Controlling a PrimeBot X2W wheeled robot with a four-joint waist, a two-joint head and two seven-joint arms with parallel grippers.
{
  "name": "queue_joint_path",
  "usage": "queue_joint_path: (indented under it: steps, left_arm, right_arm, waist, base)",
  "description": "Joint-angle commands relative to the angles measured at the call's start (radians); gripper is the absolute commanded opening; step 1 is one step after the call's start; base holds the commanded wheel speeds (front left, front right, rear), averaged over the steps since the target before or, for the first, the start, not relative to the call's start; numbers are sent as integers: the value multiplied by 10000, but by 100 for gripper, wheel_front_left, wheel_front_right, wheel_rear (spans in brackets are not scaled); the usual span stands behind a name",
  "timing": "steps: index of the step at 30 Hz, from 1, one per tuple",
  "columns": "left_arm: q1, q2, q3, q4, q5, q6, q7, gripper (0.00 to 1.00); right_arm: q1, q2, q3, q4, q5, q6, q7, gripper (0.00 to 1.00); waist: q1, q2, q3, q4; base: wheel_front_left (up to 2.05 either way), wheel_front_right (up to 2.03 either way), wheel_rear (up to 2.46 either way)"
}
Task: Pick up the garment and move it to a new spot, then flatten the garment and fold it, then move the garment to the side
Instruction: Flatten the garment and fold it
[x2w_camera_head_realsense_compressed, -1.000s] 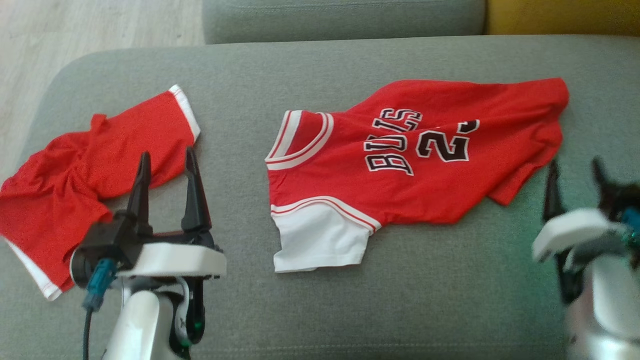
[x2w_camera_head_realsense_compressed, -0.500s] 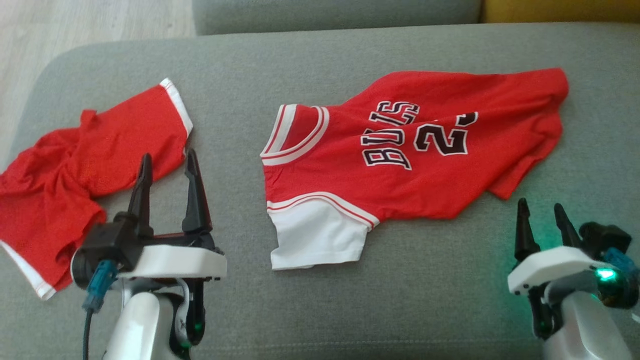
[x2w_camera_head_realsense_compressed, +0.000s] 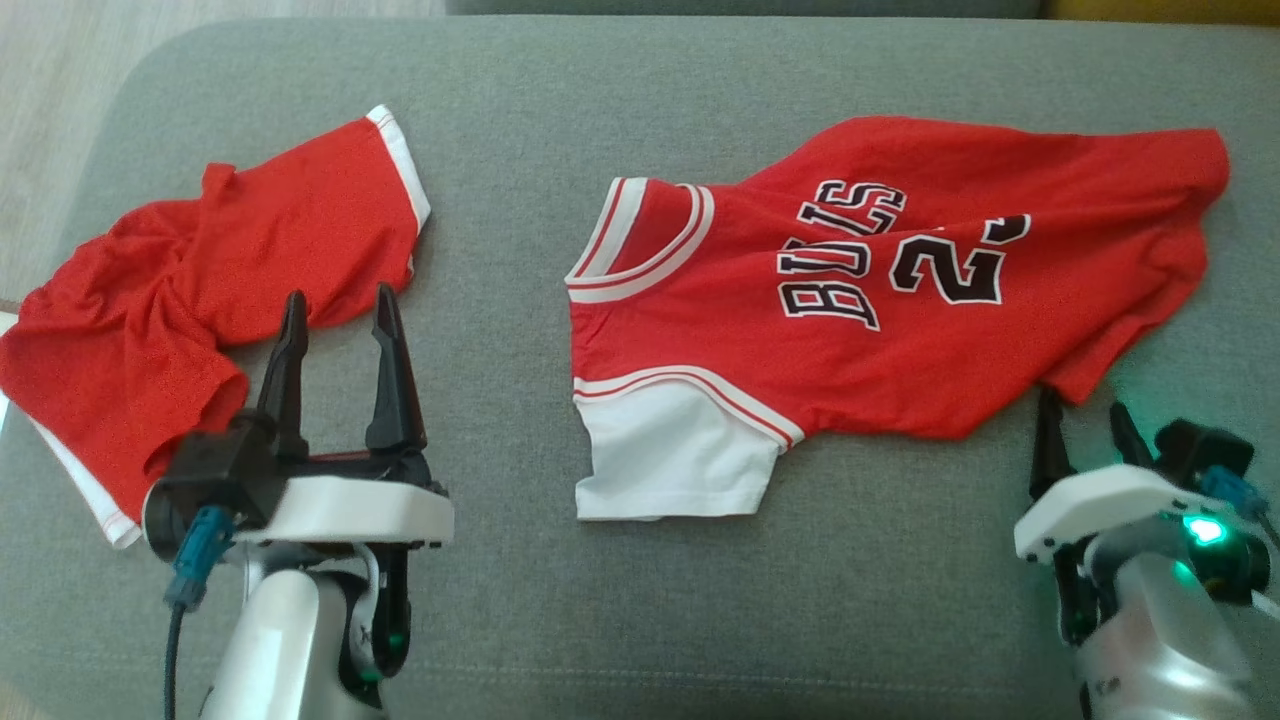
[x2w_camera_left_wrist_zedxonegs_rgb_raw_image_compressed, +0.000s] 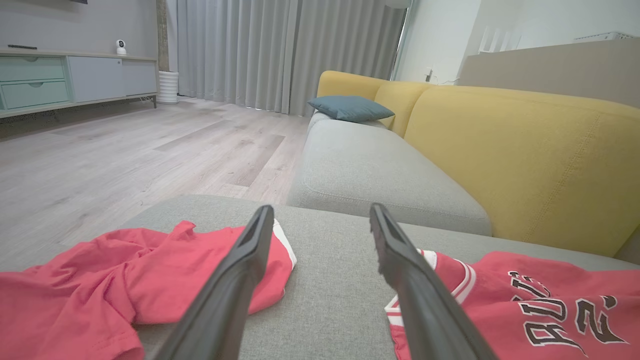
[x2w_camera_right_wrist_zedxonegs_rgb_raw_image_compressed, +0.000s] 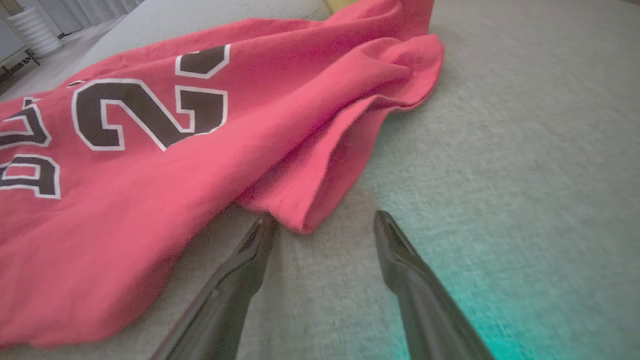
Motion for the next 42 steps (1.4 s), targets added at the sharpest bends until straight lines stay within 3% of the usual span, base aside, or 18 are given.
queue_joint_path:
  steps: [1,11,12,13,14,28,40,41,42]
  left_arm:
    - [-399,110,300,-279,77,-32,-51,100]
    - [-476,110,327,-221,129,-62,-51,100]
    - [-490,110,324,-218,131,-65,-51,100]
    - [-490,110,324,-218,131,-65,-51,100]
    - [-513,110,327,-214,135,-65,-51,100]
    - [-342,110,372,-174,88,2,-51,100]
    - [-39,110,203,-210,-9,167,-51,100]
    - [-25,110,185,-217,-16,175,-51,100]
    - [-12,110,165,-223,-23,181,-51,100]
  right_arm:
    - [-457,-44,212,17,-72,65,-159,100]
    - [-1007,-43,570,653,-275,65,-424,100]
    - [-1023,-43,592,651,-322,65,-427,45]
    - [-1023,-43,592,651,-322,65,-427,45]
    - [-1017,-43,576,531,-502,65,-430,0]
    - [-302,-43,-620,-529,-1656,65,-433,0]
    - [381,-43,-3070,-2163,-3623,65,214,0]
    - [398,-43,-3231,-2300,-3794,65,235,8]
    - [386,-43,-3336,-2328,-3816,65,257,100]
  waist:
    - [0,0,42,31]
    - [0,0,160,-65]
    - [0,0,164,-77]
    - [0,0,164,-77]
    - [0,0,172,-105]
    - [0,0,-265,-471]
    - [0,0,-776,-781]
    - [0,0,-792,-788]
    - [0,0,-805,-795]
  base:
    - [0,0,0]
    - [0,0,0]
    - [0,0,0]
    - [0,0,0]
    - [0,0,0]
    - [0,0,0]
    - [0,0,0]
    - [0,0,0]
    - [0,0,0]
